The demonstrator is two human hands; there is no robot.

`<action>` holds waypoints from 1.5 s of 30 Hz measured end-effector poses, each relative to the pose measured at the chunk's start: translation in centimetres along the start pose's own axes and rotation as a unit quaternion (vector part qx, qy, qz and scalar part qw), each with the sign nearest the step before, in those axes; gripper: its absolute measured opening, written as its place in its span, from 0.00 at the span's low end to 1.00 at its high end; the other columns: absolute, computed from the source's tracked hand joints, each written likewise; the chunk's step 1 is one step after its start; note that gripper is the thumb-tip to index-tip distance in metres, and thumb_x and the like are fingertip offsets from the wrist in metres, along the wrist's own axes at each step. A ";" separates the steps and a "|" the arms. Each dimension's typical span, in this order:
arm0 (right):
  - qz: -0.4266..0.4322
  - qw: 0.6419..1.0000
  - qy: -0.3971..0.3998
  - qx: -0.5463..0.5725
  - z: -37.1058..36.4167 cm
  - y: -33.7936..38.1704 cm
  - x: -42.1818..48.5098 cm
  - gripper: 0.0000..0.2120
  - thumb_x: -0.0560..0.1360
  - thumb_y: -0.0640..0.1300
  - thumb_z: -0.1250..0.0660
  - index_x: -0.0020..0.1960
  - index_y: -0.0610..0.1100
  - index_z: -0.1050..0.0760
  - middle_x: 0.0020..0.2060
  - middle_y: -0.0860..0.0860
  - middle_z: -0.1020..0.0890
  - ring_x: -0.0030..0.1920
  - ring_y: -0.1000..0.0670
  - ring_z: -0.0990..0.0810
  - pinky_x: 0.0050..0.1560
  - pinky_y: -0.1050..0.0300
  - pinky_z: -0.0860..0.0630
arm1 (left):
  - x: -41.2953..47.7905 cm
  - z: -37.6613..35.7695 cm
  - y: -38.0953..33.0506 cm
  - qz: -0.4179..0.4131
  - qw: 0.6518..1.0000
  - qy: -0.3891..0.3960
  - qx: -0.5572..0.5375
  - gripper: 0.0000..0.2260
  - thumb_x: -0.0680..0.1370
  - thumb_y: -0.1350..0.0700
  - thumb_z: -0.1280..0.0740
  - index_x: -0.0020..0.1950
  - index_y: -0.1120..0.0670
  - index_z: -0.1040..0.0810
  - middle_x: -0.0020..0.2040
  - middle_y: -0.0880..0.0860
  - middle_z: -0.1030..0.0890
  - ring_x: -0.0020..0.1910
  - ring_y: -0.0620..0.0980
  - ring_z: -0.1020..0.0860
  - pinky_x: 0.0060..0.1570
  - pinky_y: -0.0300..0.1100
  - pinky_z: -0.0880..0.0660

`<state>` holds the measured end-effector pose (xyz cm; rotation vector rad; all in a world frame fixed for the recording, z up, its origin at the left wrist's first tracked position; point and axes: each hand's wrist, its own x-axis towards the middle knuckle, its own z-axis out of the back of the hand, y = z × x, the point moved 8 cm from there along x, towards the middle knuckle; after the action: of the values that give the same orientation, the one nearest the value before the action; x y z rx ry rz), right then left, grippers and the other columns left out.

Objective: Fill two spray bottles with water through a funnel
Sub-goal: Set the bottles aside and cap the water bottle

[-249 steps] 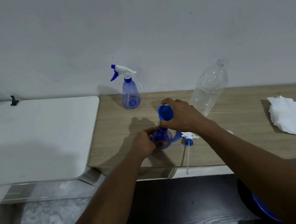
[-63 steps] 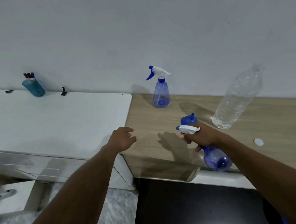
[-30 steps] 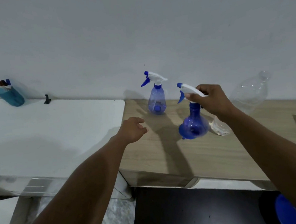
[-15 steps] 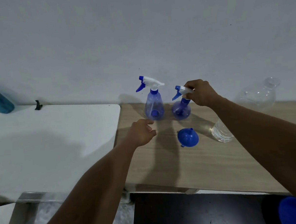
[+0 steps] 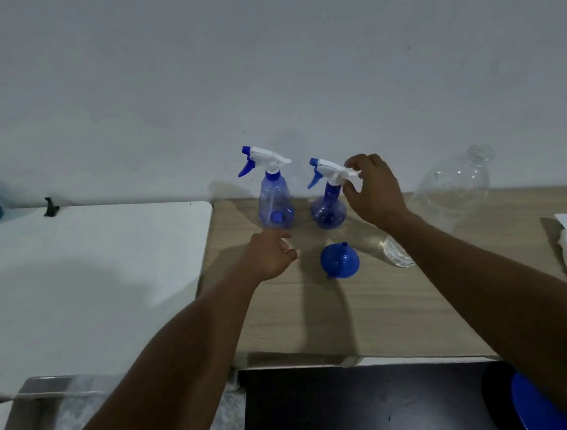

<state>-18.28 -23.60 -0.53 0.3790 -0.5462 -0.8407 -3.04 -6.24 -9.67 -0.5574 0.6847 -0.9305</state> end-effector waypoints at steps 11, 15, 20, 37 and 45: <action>-0.040 0.998 0.054 0.009 4.2 -10.3 -16.2 0.06 0.75 0.42 0.31 0.52 0.48 0.23 0.34 0.56 0.21 0.32 0.55 0.24 0.38 0.56 0.24 | -1.9 -8.9 -8.7 -0.088 0.995 -0.048 -0.010 0.16 0.73 0.47 0.27 0.60 0.48 0.18 0.46 0.44 0.15 0.52 0.45 0.18 0.56 0.42 0.23; -0.101 0.988 0.101 -0.065 6.2 -18.0 -17.5 0.14 0.75 0.45 0.31 0.60 0.48 0.24 0.50 0.49 0.21 0.47 0.47 0.21 0.46 0.52 0.23 | -2.3 -11.8 -12.7 -0.101 0.992 -0.074 -0.018 0.33 0.70 0.40 0.25 0.71 0.51 0.27 0.67 0.50 0.22 0.65 0.51 0.24 0.64 0.50 0.27; -0.109 0.942 0.284 -0.140 5.0 -24.0 -18.5 0.23 0.77 0.43 0.35 0.72 0.50 0.29 0.67 0.45 0.25 0.63 0.41 0.25 0.62 0.46 0.25 | -1.6 -13.9 -17.2 -0.077 0.986 -0.099 -0.114 0.48 0.63 0.38 0.20 0.77 0.45 0.40 0.74 0.49 0.31 0.72 0.51 0.32 0.70 0.50 0.32; -0.189 0.960 0.113 0.171 11.8 -24.5 -15.8 0.04 0.77 0.45 0.29 0.47 0.46 0.19 0.35 0.51 0.17 0.38 0.50 0.19 0.42 0.58 0.23 | -1.5 -14.8 -19.7 -0.027 0.967 -0.212 -0.140 0.36 0.64 0.34 0.24 0.67 0.46 0.32 0.62 0.49 0.20 0.58 0.53 0.21 0.57 0.55 0.22; -0.135 0.896 0.069 0.417 22.2 -13.7 -6.4 0.11 0.77 0.46 0.31 0.55 0.40 0.20 0.39 0.48 0.21 0.40 0.50 0.21 0.42 0.54 0.25 | -2.8 -16.1 -20.7 -0.043 0.972 -0.182 -0.144 0.39 0.59 0.33 0.24 0.66 0.46 0.30 0.59 0.47 0.18 0.55 0.50 0.19 0.55 0.54 0.20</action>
<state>-43.11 -29.26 8.16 1.3206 -0.7175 -0.8023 -27.05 -16.22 -5.12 -0.9941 0.4667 -0.7838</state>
